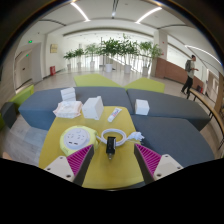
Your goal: Unplug charger
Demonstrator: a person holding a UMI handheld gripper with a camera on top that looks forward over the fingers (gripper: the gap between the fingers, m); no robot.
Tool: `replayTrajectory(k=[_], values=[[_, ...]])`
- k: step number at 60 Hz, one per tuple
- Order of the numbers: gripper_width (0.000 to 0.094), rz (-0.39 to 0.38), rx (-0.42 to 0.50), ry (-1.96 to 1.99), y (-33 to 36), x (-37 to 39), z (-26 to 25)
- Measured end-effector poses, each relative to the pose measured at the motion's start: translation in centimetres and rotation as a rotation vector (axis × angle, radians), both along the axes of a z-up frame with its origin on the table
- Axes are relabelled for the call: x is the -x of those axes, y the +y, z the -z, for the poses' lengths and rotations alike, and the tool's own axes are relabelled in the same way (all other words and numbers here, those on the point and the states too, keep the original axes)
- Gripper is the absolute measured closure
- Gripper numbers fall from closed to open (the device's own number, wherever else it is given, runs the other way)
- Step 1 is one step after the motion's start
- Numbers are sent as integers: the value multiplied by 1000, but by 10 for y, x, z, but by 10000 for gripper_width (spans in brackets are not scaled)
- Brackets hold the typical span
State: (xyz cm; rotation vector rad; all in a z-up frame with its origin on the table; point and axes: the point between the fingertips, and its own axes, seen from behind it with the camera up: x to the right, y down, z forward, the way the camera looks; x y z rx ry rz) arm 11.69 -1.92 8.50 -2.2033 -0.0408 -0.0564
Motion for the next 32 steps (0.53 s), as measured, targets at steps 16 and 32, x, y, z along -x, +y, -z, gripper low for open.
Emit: replayTrajectory(k=[16,32], values=[[96,-9,-80,14,-94,15,-59],[88,28,-128,52,-124,-2,-60]])
